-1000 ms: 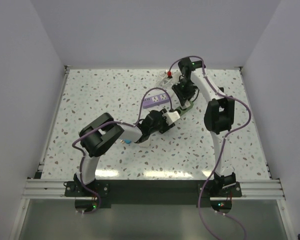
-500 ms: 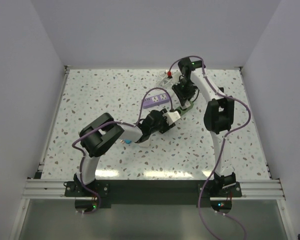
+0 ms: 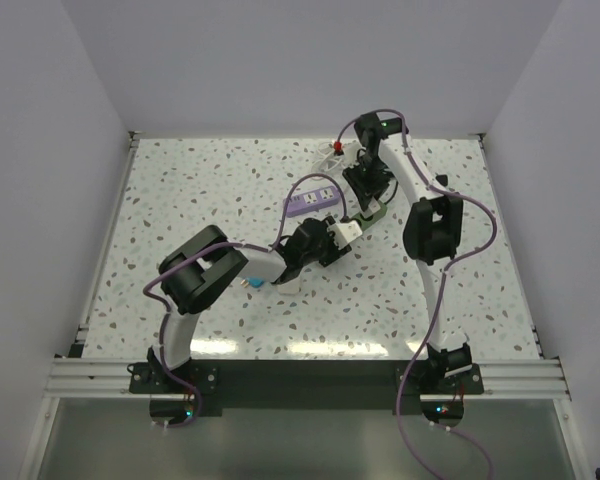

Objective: Insert the plug

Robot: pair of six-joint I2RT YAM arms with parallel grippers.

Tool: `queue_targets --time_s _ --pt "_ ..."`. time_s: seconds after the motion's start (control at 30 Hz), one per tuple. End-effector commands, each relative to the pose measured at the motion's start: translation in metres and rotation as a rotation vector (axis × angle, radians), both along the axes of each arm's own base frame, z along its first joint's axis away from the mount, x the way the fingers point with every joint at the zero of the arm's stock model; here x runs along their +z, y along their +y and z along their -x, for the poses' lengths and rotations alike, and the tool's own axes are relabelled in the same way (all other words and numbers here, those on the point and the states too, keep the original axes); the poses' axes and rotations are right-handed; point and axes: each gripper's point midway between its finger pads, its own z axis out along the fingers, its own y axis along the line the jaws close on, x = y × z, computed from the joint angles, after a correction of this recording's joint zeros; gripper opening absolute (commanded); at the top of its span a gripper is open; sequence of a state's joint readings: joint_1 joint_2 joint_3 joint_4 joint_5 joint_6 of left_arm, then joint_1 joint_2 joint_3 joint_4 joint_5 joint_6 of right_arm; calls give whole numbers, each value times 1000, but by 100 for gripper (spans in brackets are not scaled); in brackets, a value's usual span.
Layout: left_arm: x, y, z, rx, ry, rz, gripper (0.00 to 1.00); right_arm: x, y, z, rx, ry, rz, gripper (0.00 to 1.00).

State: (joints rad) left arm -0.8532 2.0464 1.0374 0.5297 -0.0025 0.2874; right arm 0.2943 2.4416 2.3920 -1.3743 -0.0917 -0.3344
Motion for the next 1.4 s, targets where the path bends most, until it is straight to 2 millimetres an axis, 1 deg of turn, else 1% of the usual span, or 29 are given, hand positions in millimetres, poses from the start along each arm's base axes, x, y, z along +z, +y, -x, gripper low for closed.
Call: queue_targets --time_s 0.0,0.37,0.57,0.63,0.77,0.8,0.83,0.87,0.9,0.93,0.97,1.0,1.03,1.1,1.13,1.17,1.2,1.3,1.37 --pt "-69 -30 99 -338 257 -94 0 -61 19 16 37 136 -26 0" --pt "-68 -34 100 -347 262 -81 0 -71 18 17 24 125 12 0" --pt "-65 -37 99 -358 251 -71 0 -82 27 18 48 137 35 0" --pt "-65 -38 98 -359 249 -68 0 -85 26 20 48 144 46 0" --pt "-68 -36 97 -351 260 -71 0 -86 22 25 41 150 54 0" --pt "-69 -36 98 -349 263 -70 0 -85 23 24 43 135 47 0" --pt "-69 -35 97 -345 263 -72 0 -91 21 33 40 162 49 0" --pt "-70 -34 96 -335 265 -72 0 -82 21 33 36 138 40 0" --pt "-72 -31 96 -326 267 -77 0 -84 22 31 29 116 30 0" --pt "-70 -31 94 -315 263 -70 0 -92 17 43 24 143 42 0" --pt "-67 -30 92 -300 252 -66 0 -85 17 43 19 121 37 0" --pt "-69 -27 94 -296 255 -67 0 -86 16 43 8 107 37 0" --pt "-65 -28 92 -288 248 -50 0 -90 12 51 6 125 51 0" --pt "-64 -27 93 -286 248 -42 0 -85 11 49 -7 96 33 0" --pt "-64 -26 92 -284 251 -38 0 -90 7 57 -15 116 37 0" --pt "-66 -25 92 -281 255 -41 0 -87 7 55 -19 95 25 0" --pt "-66 -24 92 -280 259 -42 0 -89 5 58 -24 101 26 0" --pt "-65 -24 90 -277 273 -20 0 -94 -4 73 -43 135 47 0" --pt "-62 -22 86 -262 286 2 0 -95 -4 79 -48 140 40 0"
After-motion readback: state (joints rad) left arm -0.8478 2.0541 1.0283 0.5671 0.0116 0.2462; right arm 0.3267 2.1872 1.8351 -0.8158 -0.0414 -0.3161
